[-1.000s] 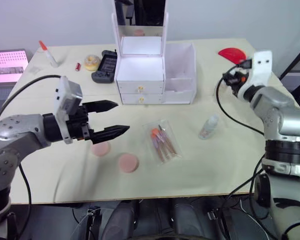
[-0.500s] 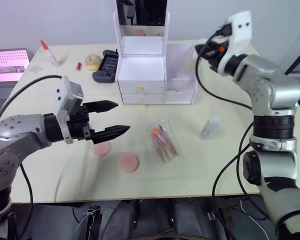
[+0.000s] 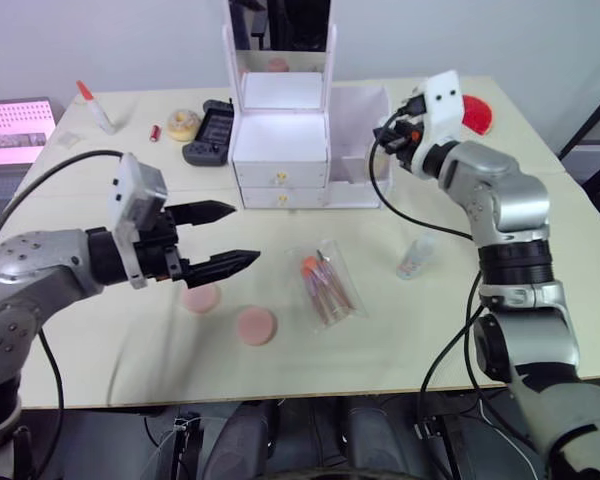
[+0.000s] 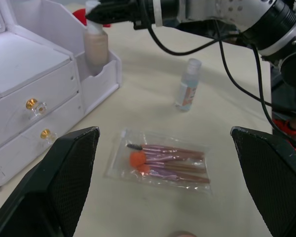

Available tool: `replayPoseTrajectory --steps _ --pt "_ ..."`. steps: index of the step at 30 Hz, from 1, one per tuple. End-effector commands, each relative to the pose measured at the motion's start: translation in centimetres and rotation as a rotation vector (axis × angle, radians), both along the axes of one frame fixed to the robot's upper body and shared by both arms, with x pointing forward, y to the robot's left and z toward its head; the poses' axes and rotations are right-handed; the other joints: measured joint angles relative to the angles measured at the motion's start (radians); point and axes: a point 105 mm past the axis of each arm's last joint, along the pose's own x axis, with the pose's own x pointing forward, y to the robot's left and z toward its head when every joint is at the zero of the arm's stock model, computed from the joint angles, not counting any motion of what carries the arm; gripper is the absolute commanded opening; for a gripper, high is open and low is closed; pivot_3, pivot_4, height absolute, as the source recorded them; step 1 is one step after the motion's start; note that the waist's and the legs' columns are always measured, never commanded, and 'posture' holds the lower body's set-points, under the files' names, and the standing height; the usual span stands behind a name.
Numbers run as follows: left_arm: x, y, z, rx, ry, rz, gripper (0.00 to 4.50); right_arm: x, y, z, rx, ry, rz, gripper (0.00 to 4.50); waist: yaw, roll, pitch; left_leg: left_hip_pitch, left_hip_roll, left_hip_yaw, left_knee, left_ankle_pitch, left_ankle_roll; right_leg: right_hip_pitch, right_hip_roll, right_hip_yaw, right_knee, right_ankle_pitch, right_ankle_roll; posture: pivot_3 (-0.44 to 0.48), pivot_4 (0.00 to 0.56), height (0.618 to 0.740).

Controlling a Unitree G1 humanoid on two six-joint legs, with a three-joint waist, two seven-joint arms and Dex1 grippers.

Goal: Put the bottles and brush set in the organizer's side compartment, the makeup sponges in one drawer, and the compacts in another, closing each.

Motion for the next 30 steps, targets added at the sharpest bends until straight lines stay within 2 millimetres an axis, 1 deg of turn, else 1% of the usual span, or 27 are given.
replayPoseTrajectory --steps 1,11,17,19,20,23,24,25,28,29,30 --pt "-0.4 0.0 0.8 0.015 -0.045 0.001 4.50 0.1 0.4 1.0 -0.013 -0.060 0.017 0.71 0.000 0.000 0.000 0.000 0.000 0.000 0.000 0.000 0.000 0.000 0.000 0.000 0.000 0.000 0.000 0.000 0.150 0.738" --pt "-0.4 0.1 0.8 0.018 -0.050 0.012 4.50 0.8 0.6 -1.0 -0.024 -0.021 0.018 0.71 0.000 0.000 0.000 0.000 0.000 0.000 0.000 0.000 0.000 0.000 0.000 0.000 0.000 0.000 0.000 0.000 0.150 0.738" --pt "-0.5 0.1 1.0 0.017 -0.053 0.010 4.50 1.0 0.7 -1.1 -0.011 -0.019 0.021 0.71 -0.001 0.000 0.000 0.000 0.000 0.000 0.000 0.000 -0.001 0.000 0.000 0.000 0.000 0.000 0.000 0.000 0.150 0.738" --pt "-0.5 0.1 1.0 0.017 -0.053 0.012 4.50 1.0 0.6 -1.1 -0.008 -0.019 0.019 1.77 -0.002 0.000 0.000 0.000 0.000 0.000 0.000 0.000 -0.001 0.000 0.001 0.000 0.000 0.000 0.000 0.000 0.150 0.738" --pt "-0.5 0.2 1.0 0.018 -0.053 0.012 4.50 0.9 0.7 -1.0 -0.005 -0.022 0.025 2.11 -0.002 0.000 0.000 0.000 0.000 0.000 0.000 0.000 -0.001 0.000 0.001 0.000 0.000 0.000 0.000 0.000 0.150 0.738" --pt "-0.5 0.2 1.0 0.016 -0.055 0.012 4.50 0.6 0.6 0.1 0.020 -0.041 0.041 3.66 -0.001 0.000 0.000 0.000 0.000 0.000 0.000 0.000 -0.001 0.000 0.001 0.000 0.000 0.000 0.000 0.000 0.150 0.738" --pt "-0.5 0.2 1.0 0.016 -0.055 0.013 4.50 0.3 0.5 0.8 0.027 -0.055 0.045 4.18 -0.001 0.000 0.000 0.000 0.000 0.000 0.000 0.000 -0.001 0.000 0.001 0.000 0.000 0.000 0.000 0.000 0.150 0.738" --pt "-0.5 0.3 1.0 0.018 -0.054 0.016 4.50 -0.1 0.4 1.7 0.037 -0.073 0.053 4.46 -0.001 0.000 0.000 0.000 0.000 0.000 0.000 0.000 -0.001 0.000 0.001 0.000 0.000 0.000 0.000 0.000 0.150 0.738" --pt "-0.4 0.8 0.8 0.027 -0.048 0.032 4.50 -1.4 0.0 3.8 0.060 -0.111 0.081 4.46 0.001 0.000 0.000 0.000 0.000 0.000 0.000 0.000 -0.001 0.000 0.001 0.000 0.000 0.000 0.000 0.000 0.150 0.738" --pt "-0.4 1.0 0.8 0.029 -0.046 0.038 4.50 -1.8 -0.1 4.1 0.065 -0.117 0.088 4.46 0.001 0.000 0.000 0.000 0.000 0.000 -0.001 0.000 -0.001 0.000 0.001 0.000 0.000 0.000 0.000 0.000 0.150 0.738" --pt "-0.2 1.6 0.7 0.035 -0.041 0.060 4.50 -2.6 -0.5 4.9 0.077 -0.131 0.104 4.46 0.001 0.000 0.000 0.000 0.000 0.000 -0.001 0.000 -0.001 0.000 0.001 0.000 0.000 0.000 0.000 0.000 0.150 0.738"
